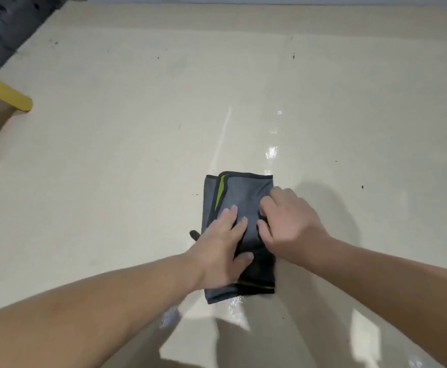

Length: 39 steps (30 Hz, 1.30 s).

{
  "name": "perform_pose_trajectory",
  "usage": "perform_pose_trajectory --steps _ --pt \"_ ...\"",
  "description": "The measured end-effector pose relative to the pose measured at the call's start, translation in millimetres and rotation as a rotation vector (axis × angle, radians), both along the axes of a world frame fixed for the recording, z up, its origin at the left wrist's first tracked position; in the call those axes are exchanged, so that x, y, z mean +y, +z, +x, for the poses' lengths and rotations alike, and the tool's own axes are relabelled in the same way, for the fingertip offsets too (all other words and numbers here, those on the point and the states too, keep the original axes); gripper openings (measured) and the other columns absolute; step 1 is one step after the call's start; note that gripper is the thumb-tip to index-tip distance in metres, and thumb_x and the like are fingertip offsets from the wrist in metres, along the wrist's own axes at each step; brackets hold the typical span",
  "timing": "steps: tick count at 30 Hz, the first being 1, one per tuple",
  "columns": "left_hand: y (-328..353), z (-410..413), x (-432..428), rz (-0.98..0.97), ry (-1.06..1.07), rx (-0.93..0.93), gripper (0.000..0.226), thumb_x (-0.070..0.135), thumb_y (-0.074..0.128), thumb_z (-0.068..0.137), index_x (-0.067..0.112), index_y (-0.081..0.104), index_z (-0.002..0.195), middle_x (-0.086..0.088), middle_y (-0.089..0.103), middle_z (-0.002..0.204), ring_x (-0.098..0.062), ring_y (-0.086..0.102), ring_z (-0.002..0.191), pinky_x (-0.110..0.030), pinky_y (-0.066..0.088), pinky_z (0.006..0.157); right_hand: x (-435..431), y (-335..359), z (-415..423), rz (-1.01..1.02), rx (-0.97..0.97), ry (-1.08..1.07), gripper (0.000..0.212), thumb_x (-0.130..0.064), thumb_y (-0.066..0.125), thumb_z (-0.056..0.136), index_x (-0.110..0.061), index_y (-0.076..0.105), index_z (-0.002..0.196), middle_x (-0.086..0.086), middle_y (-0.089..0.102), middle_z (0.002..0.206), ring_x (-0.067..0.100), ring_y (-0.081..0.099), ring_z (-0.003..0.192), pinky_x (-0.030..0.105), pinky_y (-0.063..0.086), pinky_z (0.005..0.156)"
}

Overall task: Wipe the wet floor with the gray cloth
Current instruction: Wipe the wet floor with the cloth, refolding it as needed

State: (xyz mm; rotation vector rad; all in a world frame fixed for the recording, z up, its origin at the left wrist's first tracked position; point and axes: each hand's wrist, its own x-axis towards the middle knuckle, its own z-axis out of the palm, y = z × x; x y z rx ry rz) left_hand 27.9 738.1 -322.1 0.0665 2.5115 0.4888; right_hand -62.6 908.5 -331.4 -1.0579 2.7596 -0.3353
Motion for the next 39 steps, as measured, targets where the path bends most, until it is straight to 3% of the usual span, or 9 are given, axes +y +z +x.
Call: perform_pose_trajectory --steps 3,5,8,13,17,24,28,34,39 --pt "43.1 7.5 0.1 -0.160 0.028 -0.114 0.053 0.028 0.050 0.098 0.010 0.036 0.145 -0.014 0.025 0.156 -0.034 0.022 0.150 -0.038 0.024 0.122 -11.2 -25.8 29.5 -0.091 -0.167 0.109 0.058 -0.044 0.050 0.090 -0.003 0.064 0.129 0.021 0.060 0.130 0.043 0.056 0.121 0.053 0.046 0.104" --pt "69.4 13.2 2.5 -0.244 0.038 -0.164 0.028 0.021 0.050 0.093 0.015 0.043 0.119 -0.009 0.041 0.129 -0.026 0.045 0.124 -0.036 0.041 0.106 -17.8 -39.4 45.7 0.086 -0.245 0.144 0.083 -0.060 0.026 0.097 -0.009 0.024 0.162 0.017 0.017 0.169 0.042 0.016 0.155 0.059 0.013 0.124" --pt "88.7 14.8 20.6 -0.404 -0.046 -0.218 0.038 0.022 0.055 0.089 0.015 0.041 0.124 -0.008 0.042 0.125 -0.026 0.046 0.118 -0.039 0.045 0.102 -12.8 -47.3 50.5 0.276 -0.226 0.177 0.083 -0.069 0.012 0.099 -0.022 -0.024 0.159 0.002 -0.038 0.160 0.026 -0.032 0.152 0.055 -0.017 0.122" --pt "53.8 18.9 78.2 -0.420 0.111 -0.064 0.085 0.030 0.051 0.089 0.010 0.011 0.161 -0.014 0.018 0.164 -0.034 0.011 0.154 -0.045 0.017 0.125 14.8 -43.8 46.1 0.330 -0.184 0.214 0.087 -0.064 -0.016 0.082 -0.021 -0.027 0.157 0.006 -0.036 0.164 0.024 -0.035 0.151 0.053 -0.016 0.123" --pt "27.2 38.3 113.5 -0.231 0.275 0.080 0.088 0.027 0.049 0.092 0.017 -0.001 0.164 -0.012 -0.011 0.171 -0.033 -0.018 0.156 -0.047 -0.003 0.127 58.8 -45.2 51.0 0.164 -0.140 0.116 0.091 -0.063 -0.022 0.088 -0.018 0.002 0.163 0.010 -0.011 0.169 0.027 -0.009 0.158 0.051 -0.004 0.124" --pt "7.7 31.2 168.7 -0.102 0.133 0.174 0.080 0.024 0.034 0.079 0.013 0.025 0.157 -0.021 0.020 0.163 -0.041 0.018 0.148 -0.047 0.021 0.121 187.7 -35.3 85.4 0.349 -0.203 -0.010 0.083 -0.072 -0.016 0.085 -0.023 -0.028 0.151 0.003 -0.037 0.160 0.021 -0.037 0.149 0.049 -0.017 0.123" --pt "-5.9 26.2 239.5 0.030 -0.154 0.264 0.077 0.016 0.043 0.068 -0.004 0.051 0.142 -0.036 0.043 0.148 -0.056 0.043 0.134 -0.056 0.040 0.108 270.5 -32.6 133.1 0.345 -0.237 -0.262 0.083 -0.071 0.005 0.100 -0.015 0.001 0.161 0.015 -0.003 0.171 0.030 -0.007 0.158 0.053 0.001 0.123" --pt "0.5 55.6 317.4 0.054 -0.493 0.200 0.082 0.019 0.053 0.091 0.012 0.013 0.163 -0.019 -0.002 0.170 -0.037 -0.004 0.157 -0.045 0.003 0.127 342.0 -24.8 204.7 0.402 -0.395 -0.646 0.079 -0.073 -0.008 0.092 -0.026 -0.042 0.145 0.001 -0.050 0.154 0.016 -0.048 0.142 0.049 -0.020 0.123" --pt "-5.0 77.6 349.9 0.102 -0.719 0.160 0.082 0.028 0.045 0.086 0.004 0.020 0.160 -0.027 0.007 0.167 -0.042 0.009 0.154 -0.046 0.008 0.125 346.2 -16.6 272.6 0.404 -0.592 -1.004 0.080 -0.071 -0.012 0.089 -0.023 -0.041 0.146 0.004 -0.050 0.155 0.019 -0.048 0.142 0.050 -0.021 0.122"
